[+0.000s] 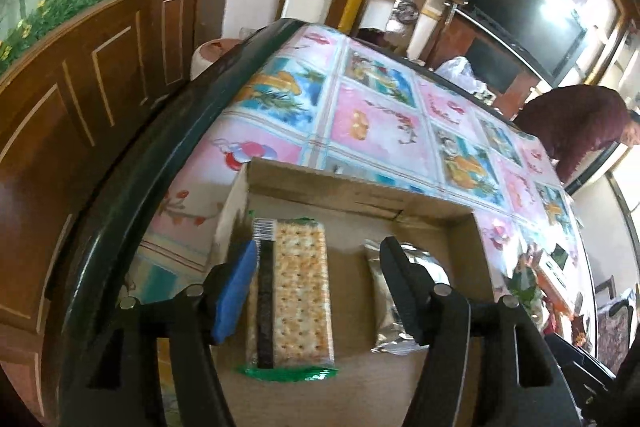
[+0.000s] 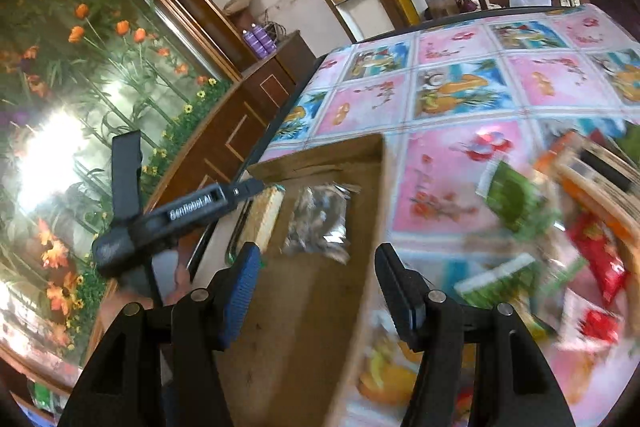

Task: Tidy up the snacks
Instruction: 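Grasp the red snack packet with the left tool while the right grasps another cracker pack, then carry the red packet and cracker pack to the cardboard box, then release the red packet with the left tool while the right releases the cracker pack, then move both tools back to the snack pile and grasp a yellow packet with the right tool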

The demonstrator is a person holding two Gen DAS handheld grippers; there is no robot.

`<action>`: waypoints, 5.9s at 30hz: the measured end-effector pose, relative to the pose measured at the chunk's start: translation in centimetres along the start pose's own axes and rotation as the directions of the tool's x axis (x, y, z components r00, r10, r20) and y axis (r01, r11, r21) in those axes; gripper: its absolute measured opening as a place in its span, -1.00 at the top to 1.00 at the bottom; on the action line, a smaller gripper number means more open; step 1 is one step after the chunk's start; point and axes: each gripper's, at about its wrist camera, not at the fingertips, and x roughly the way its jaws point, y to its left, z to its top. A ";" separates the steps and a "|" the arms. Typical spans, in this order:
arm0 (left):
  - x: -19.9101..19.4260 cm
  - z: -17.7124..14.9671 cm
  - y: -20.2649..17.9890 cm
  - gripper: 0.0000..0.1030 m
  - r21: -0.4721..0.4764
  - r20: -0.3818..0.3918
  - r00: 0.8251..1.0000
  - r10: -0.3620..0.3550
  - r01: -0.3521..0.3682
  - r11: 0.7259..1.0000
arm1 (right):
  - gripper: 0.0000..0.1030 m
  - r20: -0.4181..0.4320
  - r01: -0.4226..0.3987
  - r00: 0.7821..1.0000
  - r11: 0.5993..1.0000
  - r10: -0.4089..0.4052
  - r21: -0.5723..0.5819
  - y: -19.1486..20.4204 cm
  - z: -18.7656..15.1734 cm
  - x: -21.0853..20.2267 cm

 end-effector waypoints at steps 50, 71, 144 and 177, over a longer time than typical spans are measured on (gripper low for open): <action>0.1 -17.8 -23.9 0.65 0.648 -0.237 0.967 -0.090 0.227 0.727 | 0.03 0.094 0.581 0.812 0.782 -0.576 -0.224 -13.9 -3.0 -7.0; -0.6 -17.7 -23.5 -0.02 0.660 -0.234 0.968 -0.086 0.223 0.717 | -0.10 0.042 0.507 0.862 0.854 -0.506 -0.114 -13.5 -3.2 -7.3; 0.9 -5.1 -4.1 0.66 0.184 -0.120 0.987 0.111 -0.088 0.979 | 0.01 -0.157 0.093 0.973 0.914 -0.167 -0.396 8.4 -7.7 7.4; -3.0 -5.1 -6.8 0.12 0.190 0.001 0.988 -0.153 0.150 0.970 | -0.06 0.239 0.296 0.931 0.954 -0.277 -0.045 -6.4 -5.5 -12.8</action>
